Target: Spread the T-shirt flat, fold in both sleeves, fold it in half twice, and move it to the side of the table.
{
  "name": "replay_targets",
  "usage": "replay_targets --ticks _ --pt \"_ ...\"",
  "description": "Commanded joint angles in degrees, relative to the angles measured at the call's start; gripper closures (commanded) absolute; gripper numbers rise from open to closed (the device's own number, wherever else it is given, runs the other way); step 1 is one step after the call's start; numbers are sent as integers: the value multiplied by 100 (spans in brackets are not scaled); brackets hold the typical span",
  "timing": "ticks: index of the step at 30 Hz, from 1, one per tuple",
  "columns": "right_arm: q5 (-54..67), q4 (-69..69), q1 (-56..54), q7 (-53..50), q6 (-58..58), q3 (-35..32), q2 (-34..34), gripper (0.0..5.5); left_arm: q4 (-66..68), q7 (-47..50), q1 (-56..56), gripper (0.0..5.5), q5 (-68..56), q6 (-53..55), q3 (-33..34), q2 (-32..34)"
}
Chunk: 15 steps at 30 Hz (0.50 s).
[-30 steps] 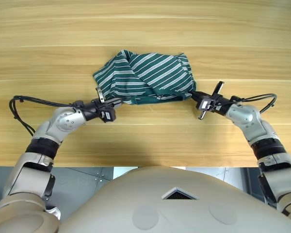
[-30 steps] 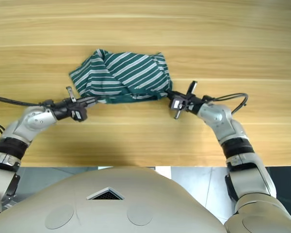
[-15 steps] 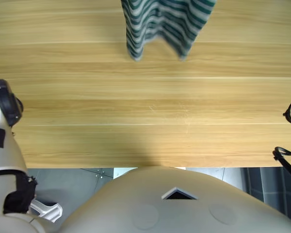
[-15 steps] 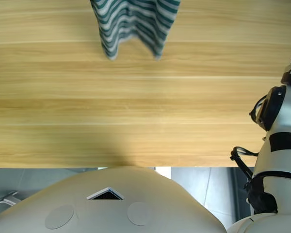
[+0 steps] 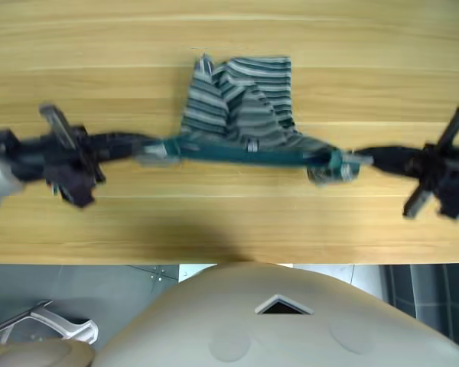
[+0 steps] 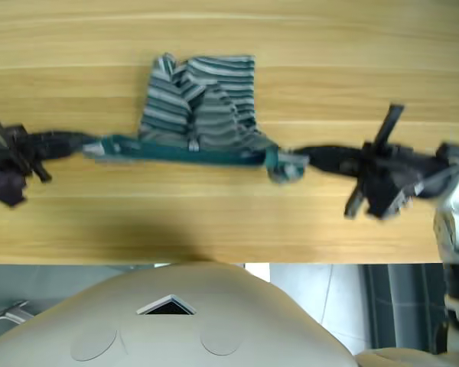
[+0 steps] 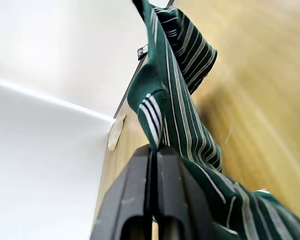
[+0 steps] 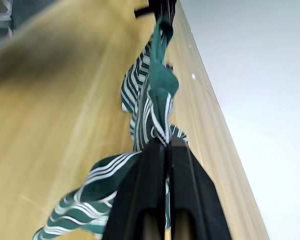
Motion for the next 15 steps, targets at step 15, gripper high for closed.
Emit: replay_targets --ticks 15 --pt "51 2248 -4047 1207 2501 208 387 550 814 -1583 -3304 547 -2007 2245 -205 -414"
